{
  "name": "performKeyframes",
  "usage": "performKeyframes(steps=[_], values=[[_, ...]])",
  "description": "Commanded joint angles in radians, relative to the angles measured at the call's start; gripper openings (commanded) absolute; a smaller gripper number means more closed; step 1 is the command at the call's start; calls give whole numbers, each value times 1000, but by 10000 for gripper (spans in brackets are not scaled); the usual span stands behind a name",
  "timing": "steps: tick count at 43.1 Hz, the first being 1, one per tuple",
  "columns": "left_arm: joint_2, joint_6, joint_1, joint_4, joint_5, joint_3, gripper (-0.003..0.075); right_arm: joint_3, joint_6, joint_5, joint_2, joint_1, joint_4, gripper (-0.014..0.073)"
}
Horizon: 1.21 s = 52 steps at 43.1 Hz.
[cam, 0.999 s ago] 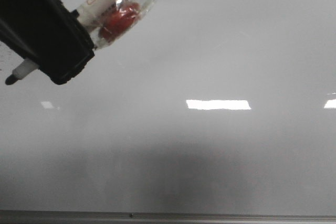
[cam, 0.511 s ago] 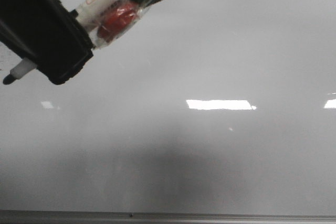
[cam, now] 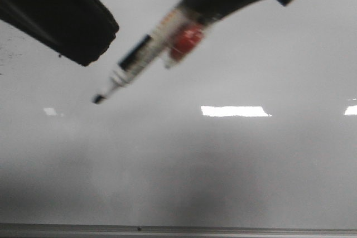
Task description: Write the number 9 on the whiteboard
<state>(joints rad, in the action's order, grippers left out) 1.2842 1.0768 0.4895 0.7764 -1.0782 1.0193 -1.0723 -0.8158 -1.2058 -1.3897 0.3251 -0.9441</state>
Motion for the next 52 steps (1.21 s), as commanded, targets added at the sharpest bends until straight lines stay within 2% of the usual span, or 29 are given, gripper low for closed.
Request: performKeyframes(steps=[1,5,7,10,14,16,23,26,30,44,52], values=[[-57,3,7,59,31,30,577,33,20,9,88,-82,-13,-102],[-94,-9,7,61,57,-2,400,80,7,168,142,-152,-50,-106],[-119,-9,7,72,87,-36,286,95,-27,235,158,-164,-92,-106],[-159,-9,7,96,144,-95,160,103,-95,305,165,-165,-155,-106],[-225,-7,7,140,230,-183,24,103,-152,380,159,-165,-248,-106],[-256,-5,7,154,263,-227,-18,103,-166,417,153,-165,-293,-106],[-356,2,7,175,329,-316,-19,89,-284,488,93,-165,-448,-106],[-390,2,7,175,331,-325,-19,82,-316,565,61,-165,-490,-106],[-411,2,7,175,331,-328,-19,80,-319,650,42,-165,-498,-106],[-410,2,7,175,332,-328,-19,76,-329,809,-25,-161,-510,-106],[-410,2,7,175,329,-328,-19,-2,-335,831,-81,-121,-511,-106]])
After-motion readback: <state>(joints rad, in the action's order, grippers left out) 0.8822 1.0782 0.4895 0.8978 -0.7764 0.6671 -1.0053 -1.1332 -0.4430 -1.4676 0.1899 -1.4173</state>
